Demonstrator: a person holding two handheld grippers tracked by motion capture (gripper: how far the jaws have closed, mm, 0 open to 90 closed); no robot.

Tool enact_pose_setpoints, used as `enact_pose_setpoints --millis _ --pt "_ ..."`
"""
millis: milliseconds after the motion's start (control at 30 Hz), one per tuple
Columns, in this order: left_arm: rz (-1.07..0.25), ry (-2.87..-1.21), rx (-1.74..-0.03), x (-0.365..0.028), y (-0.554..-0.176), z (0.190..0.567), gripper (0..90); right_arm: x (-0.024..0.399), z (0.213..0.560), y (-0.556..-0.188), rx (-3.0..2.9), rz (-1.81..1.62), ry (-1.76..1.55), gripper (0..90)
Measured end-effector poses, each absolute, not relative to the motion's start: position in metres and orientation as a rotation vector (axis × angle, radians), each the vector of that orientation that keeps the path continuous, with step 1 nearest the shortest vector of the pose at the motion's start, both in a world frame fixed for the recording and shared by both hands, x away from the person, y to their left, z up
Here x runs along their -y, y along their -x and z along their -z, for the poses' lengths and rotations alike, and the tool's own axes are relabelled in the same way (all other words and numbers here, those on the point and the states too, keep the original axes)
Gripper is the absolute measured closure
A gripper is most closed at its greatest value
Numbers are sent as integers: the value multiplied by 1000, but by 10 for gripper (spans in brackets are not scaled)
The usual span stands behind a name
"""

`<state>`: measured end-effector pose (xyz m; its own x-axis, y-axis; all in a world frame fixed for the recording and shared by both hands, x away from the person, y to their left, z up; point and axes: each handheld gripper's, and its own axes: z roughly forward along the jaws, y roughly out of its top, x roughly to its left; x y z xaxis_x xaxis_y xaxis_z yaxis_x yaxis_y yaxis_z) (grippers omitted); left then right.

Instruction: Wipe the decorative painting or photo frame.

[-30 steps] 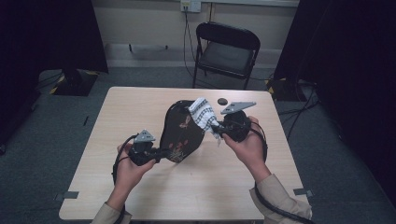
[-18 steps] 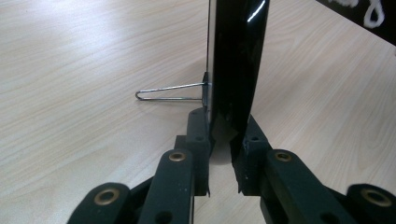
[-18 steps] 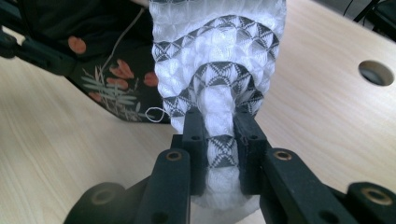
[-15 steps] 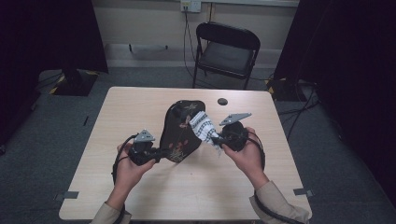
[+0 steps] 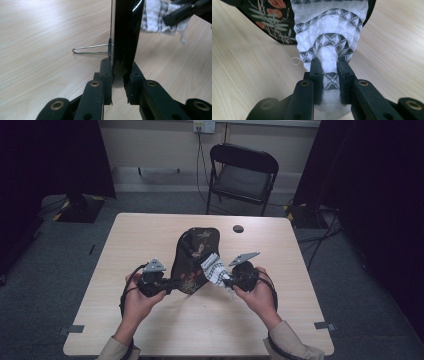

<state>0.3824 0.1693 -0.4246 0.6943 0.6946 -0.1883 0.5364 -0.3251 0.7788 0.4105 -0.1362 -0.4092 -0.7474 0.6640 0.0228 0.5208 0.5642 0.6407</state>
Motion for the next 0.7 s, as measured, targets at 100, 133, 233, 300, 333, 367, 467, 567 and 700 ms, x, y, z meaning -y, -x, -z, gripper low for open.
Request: enact_pose_setpoints --millis 100,133,233,300,333,367,467,567,700 --pt "-225 -2008 -946 -169 -382 425 786 136 418 -410 -2593 -932 -1003 776" --pt "-225 -2009 -946 -169 -382 425 786 136 422 -410 -2598 -930 -1008 776" --pt "-223 -2010 -946 -169 -382 424 786 135 431 -409 -2616 -913 -1020 776" --pt "-225 -2006 -947 -169 -382 425 786 135 437 -409 -2627 -906 -1029 776" --pt "-225 -2006 -947 -169 -382 425 786 135 440 -408 -2635 -898 -1033 776" --pt "-226 -2007 -949 -169 -382 425 786 135 443 -408 -2639 -893 -1036 776" --pt "-228 -2006 -950 -169 -382 425 786 135 451 -407 -2653 -874 -1045 776" --pt "-228 -2005 -951 -169 -382 425 786 136 458 -406 -2671 -842 -1052 776" --pt "-228 -1999 -955 -169 -382 425 786 138 464 -406 -2681 -843 -1066 776"
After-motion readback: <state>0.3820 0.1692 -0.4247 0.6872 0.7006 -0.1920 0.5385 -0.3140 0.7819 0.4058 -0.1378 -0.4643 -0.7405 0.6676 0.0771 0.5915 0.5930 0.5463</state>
